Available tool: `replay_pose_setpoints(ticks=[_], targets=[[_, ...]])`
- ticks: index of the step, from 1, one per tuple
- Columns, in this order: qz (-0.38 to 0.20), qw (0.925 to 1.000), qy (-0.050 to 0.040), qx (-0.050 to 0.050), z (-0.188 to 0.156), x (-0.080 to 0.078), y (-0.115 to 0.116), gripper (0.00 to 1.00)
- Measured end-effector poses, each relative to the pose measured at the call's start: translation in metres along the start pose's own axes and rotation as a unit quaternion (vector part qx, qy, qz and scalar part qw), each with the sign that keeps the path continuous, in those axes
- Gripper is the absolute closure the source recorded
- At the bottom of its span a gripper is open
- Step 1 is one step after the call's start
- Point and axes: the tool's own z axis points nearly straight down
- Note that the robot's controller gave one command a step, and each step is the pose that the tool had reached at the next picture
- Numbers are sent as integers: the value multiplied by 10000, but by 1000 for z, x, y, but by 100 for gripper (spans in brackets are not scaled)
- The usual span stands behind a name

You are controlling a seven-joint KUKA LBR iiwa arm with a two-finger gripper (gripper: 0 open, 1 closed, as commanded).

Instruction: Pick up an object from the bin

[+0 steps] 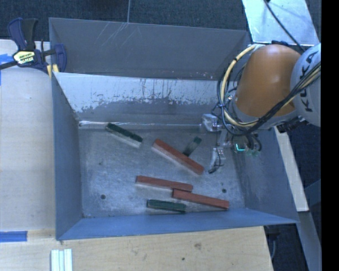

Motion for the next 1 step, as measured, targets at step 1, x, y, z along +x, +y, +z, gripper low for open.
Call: replay_pose_setpoints(ticks=[1], targets=[[1,10000,-85,-5,61,-49,26,0]])
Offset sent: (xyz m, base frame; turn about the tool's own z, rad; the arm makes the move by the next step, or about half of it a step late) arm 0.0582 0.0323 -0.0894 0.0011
